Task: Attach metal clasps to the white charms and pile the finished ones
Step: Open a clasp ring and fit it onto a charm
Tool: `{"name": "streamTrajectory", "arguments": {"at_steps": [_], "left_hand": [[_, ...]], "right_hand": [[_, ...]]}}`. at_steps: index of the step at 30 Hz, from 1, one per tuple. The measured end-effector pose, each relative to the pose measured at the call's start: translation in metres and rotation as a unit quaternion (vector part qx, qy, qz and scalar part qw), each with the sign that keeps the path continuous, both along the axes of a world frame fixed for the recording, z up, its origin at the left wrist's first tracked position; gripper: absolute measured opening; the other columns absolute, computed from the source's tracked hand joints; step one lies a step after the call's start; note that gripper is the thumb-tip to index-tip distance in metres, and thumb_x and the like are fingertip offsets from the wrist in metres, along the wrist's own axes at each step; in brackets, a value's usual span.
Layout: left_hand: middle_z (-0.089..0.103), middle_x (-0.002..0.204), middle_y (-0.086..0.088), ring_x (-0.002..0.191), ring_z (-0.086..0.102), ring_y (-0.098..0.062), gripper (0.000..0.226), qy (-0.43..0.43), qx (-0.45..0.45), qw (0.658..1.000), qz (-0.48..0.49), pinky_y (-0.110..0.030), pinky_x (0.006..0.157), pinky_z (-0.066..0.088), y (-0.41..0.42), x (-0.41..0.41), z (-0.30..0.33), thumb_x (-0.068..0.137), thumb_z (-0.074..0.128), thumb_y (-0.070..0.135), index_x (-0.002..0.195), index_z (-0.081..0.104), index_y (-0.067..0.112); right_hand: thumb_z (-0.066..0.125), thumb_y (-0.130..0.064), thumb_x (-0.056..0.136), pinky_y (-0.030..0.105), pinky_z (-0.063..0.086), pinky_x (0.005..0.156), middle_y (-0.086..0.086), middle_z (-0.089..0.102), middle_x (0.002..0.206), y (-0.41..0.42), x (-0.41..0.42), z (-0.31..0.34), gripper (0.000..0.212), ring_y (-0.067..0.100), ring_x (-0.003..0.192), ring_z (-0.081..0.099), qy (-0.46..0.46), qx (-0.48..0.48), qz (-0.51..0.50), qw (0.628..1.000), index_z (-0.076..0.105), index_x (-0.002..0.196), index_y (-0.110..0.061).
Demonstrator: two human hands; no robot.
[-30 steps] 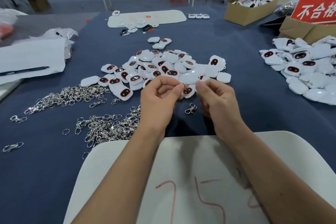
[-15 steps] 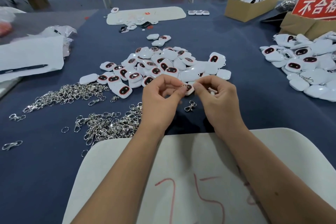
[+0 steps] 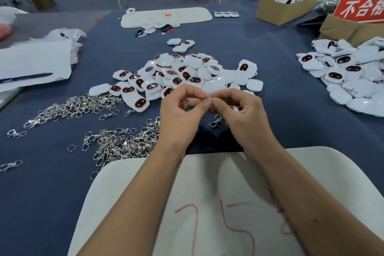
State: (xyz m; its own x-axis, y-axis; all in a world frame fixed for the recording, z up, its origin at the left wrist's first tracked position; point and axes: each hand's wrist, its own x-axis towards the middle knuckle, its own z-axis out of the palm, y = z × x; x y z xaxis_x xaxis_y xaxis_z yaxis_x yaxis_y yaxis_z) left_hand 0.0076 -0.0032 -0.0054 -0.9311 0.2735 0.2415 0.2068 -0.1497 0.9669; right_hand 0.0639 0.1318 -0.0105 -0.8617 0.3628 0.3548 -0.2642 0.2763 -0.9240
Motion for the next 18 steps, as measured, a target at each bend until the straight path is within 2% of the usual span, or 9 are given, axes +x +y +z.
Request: {"name": "streamTrajectory", "arguments": {"at_steps": [1, 3, 6, 9, 13, 15, 18], "left_hand": [[0.068, 0.067, 0.001, 0.074, 0.07, -0.02, 0.019, 0.006, -0.01, 1.0, -0.001, -0.037, 0.083, 0.059, 0.0002, -0.0001, -0.0004, 0.084, 0.075, 0.001, 0.081, 0.067, 0.018], [0.068, 0.064, 0.008, 0.07, 0.069, -0.009, 0.019, 0.021, -0.038, 0.999, -0.003, -0.024, 0.074, 0.054, 0.0013, -0.0001, -0.0013, 0.087, 0.074, -0.001, 0.082, 0.066, 0.016], [0.065, 0.059, 0.014, 0.068, 0.068, -0.003, 0.019, 0.041, -0.067, 0.997, 0.002, -0.014, 0.069, 0.049, 0.003, 0.0014, 0.0001, 0.087, 0.073, -0.001, 0.081, 0.065, 0.016], [0.065, 0.06, 0.014, 0.069, 0.069, -0.005, 0.017, 0.042, -0.065, 0.997, 0.004, -0.017, 0.07, 0.052, 0.0028, 0.0012, 0.0012, 0.088, 0.073, 0.0, 0.083, 0.065, 0.014], [0.07, 0.073, 0.003, 0.074, 0.068, -0.013, 0.015, 0.014, -0.041, 0.999, 0.012, -0.033, 0.078, 0.058, 0.0011, -0.0017, -0.001, 0.089, 0.071, -0.003, 0.086, 0.066, 0.011], [0.073, 0.077, 0.0, 0.074, 0.068, -0.011, 0.012, -0.008, -0.019, 1.0, 0.0, -0.028, 0.075, 0.059, 0.0003, -0.0026, -0.0014, 0.091, 0.069, -0.004, 0.088, 0.068, 0.008], [0.073, 0.075, 0.004, 0.069, 0.067, -0.007, 0.015, -0.002, -0.022, 1.0, -0.013, -0.02, 0.071, 0.055, 0.0009, -0.0021, -0.0002, 0.091, 0.068, -0.006, 0.087, 0.067, 0.008]], "right_hand": [[0.07, -0.003, 0.095, 0.011, 0.051, 0.069, -0.011, 0.079, 0.083, 0.0003, -0.0003, -0.0001, 0.015, 0.0, 0.078, 0.071, 0.002, -0.005, -0.003, 1.0, 0.079, 0.092, -0.014], [0.071, -0.003, 0.095, 0.015, 0.053, 0.07, -0.004, 0.079, 0.082, 0.0007, -0.0009, -0.0006, 0.013, 0.005, 0.077, 0.072, 0.011, -0.021, -0.021, 0.999, 0.08, 0.09, -0.012], [0.072, -0.005, 0.095, 0.012, 0.051, 0.07, -0.001, 0.078, 0.081, 0.0006, -0.001, -0.0012, 0.01, 0.003, 0.074, 0.071, 0.015, -0.034, -0.043, 0.998, 0.079, 0.09, -0.009], [0.072, -0.009, 0.096, 0.013, 0.051, 0.066, -0.004, 0.078, 0.082, 0.0008, -0.0007, -0.0018, 0.008, 0.002, 0.073, 0.069, 0.003, -0.04, -0.031, 0.999, 0.078, 0.096, -0.014], [0.076, -0.005, 0.092, 0.013, 0.053, 0.066, -0.002, 0.079, 0.084, -0.0002, -0.0003, -0.0022, 0.012, 0.008, 0.078, 0.072, 0.012, -0.018, 0.0, 1.0, 0.079, 0.095, -0.017], [0.078, -0.003, 0.09, 0.012, 0.052, 0.064, -0.002, 0.079, 0.083, 0.0003, -0.0008, -0.003, 0.013, 0.006, 0.075, 0.071, 0.019, -0.021, -0.011, 1.0, 0.08, 0.093, -0.015], [0.079, -0.004, 0.088, 0.011, 0.051, 0.065, -0.005, 0.078, 0.08, 0.0012, -0.0026, -0.0045, 0.009, 0.003, 0.073, 0.07, 0.015, -0.015, -0.036, 0.999, 0.08, 0.089, -0.014]]}}
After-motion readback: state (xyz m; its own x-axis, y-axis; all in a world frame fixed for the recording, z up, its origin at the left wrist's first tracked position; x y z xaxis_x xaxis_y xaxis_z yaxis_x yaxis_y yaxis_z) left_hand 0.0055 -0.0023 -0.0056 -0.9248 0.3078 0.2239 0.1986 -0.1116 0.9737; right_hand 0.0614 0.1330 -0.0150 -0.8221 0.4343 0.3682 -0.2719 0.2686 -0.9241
